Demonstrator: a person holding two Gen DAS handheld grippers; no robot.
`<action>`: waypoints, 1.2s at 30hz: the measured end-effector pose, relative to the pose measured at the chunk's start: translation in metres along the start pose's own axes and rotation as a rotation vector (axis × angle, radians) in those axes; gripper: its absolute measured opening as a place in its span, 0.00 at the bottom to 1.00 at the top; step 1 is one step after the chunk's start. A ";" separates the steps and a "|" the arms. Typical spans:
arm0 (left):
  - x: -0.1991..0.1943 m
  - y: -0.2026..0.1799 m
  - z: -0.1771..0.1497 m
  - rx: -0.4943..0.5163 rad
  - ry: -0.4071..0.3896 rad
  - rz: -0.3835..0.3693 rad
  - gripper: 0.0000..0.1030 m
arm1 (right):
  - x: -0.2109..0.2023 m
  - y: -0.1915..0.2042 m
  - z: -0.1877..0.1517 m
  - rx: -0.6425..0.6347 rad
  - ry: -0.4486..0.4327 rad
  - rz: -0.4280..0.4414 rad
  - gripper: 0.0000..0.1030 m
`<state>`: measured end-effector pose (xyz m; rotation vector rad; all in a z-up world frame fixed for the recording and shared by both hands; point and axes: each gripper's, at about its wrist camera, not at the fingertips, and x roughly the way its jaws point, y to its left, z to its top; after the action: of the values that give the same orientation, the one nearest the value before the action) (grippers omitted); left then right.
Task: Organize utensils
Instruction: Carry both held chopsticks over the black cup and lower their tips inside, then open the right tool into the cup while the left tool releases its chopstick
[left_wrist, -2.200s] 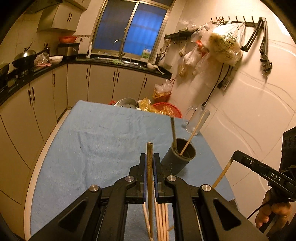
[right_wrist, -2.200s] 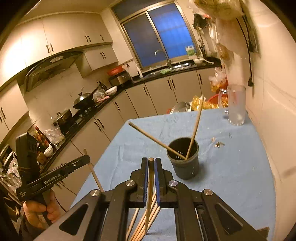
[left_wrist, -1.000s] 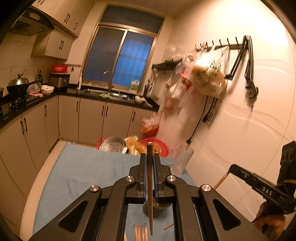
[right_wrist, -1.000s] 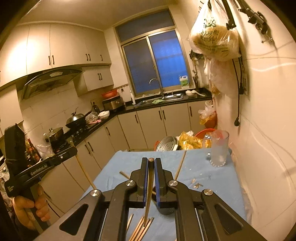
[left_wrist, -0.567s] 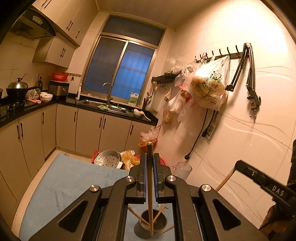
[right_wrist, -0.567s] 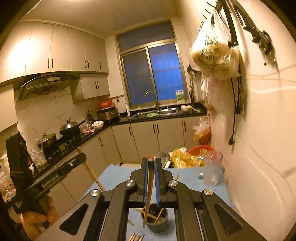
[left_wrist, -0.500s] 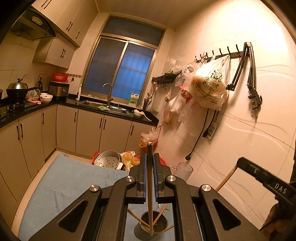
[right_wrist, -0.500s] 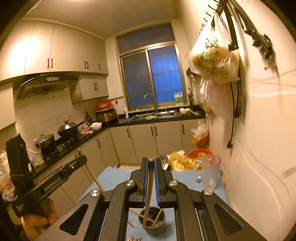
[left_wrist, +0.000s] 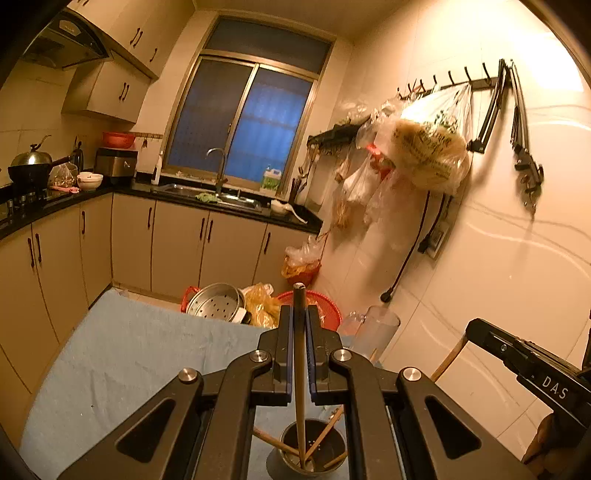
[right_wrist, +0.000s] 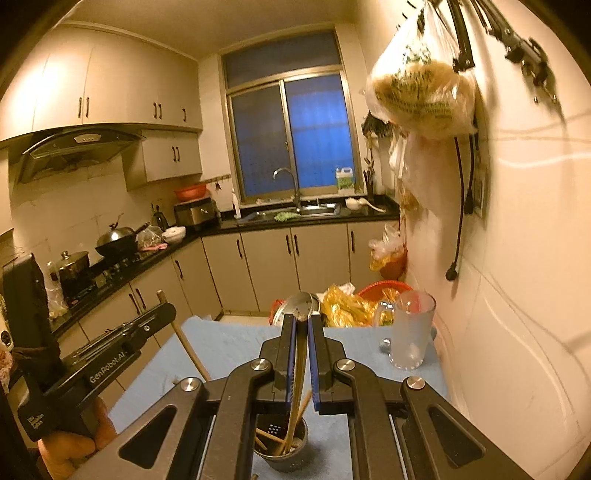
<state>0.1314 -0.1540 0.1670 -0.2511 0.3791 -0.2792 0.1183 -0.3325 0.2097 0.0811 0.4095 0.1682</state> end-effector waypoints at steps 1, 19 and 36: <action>0.002 0.000 -0.001 0.001 0.005 0.003 0.06 | 0.003 -0.002 -0.003 0.003 0.007 0.000 0.07; 0.021 0.006 -0.040 0.021 0.114 0.052 0.07 | 0.034 -0.003 -0.042 0.005 0.105 -0.001 0.07; -0.013 0.008 -0.044 0.031 0.069 0.101 0.59 | 0.016 -0.011 -0.048 0.060 0.088 -0.042 0.23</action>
<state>0.1045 -0.1509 0.1295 -0.1914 0.4538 -0.1945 0.1148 -0.3383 0.1581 0.1248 0.5042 0.1182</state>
